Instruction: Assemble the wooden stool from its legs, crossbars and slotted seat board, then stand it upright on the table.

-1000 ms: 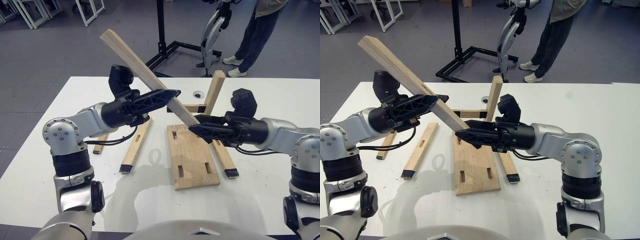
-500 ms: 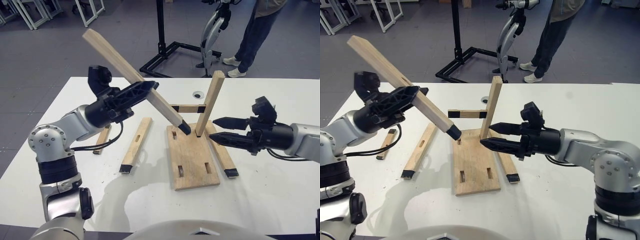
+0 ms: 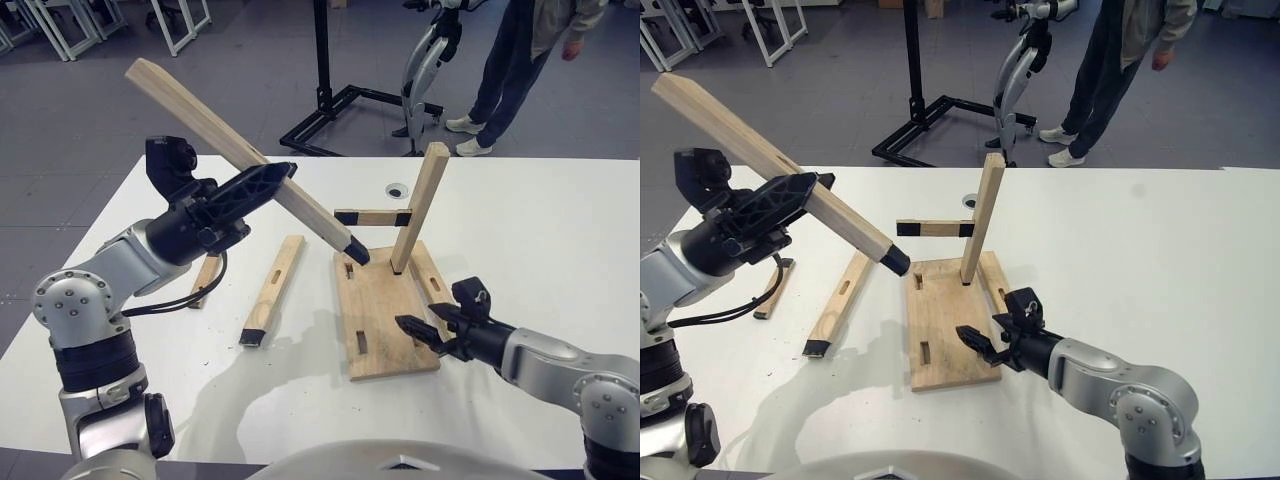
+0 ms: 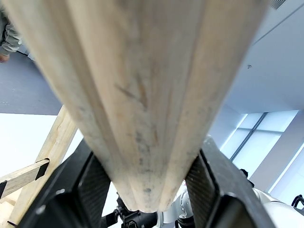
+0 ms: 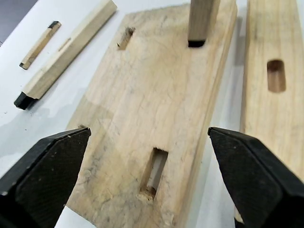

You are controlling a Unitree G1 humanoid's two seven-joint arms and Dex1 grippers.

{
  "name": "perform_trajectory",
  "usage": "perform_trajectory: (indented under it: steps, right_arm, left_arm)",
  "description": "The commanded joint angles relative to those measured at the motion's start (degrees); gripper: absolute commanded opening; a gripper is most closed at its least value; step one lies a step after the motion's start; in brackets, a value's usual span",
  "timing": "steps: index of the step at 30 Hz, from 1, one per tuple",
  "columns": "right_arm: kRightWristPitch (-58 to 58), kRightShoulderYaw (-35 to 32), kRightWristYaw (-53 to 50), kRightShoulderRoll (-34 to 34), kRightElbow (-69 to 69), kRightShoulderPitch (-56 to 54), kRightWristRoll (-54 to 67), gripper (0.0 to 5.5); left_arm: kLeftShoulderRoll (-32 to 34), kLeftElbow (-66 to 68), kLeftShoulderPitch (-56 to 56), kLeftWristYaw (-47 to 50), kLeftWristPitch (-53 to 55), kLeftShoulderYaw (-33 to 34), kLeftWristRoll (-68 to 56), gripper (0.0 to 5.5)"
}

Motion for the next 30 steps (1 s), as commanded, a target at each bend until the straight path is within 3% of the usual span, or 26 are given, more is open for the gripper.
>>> perform_trajectory:
  steps: [1, 26, 30]
  right_arm:
    - [0.10, 1.65, 0.29, 0.02, 0.04, 3.52, -2.11, 4.58]
    - [-5.95, 1.03, 11.66, -4.19, 5.16, 4.55, -17.34, 4.58]
    - [-6.21, 3.97, 12.55, -5.24, 4.21, 3.87, -20.56, 4.58]
  left_arm:
    - [0.38, -0.73, -0.02, 1.29, -1.20, -0.80, -1.03, 2.04]
    - [0.08, -3.47, 4.33, 3.70, -5.15, -2.09, -3.39, 2.04]
    - [0.07, -3.50, 4.13, 3.98, -5.60, -2.74, -3.36, 2.04]
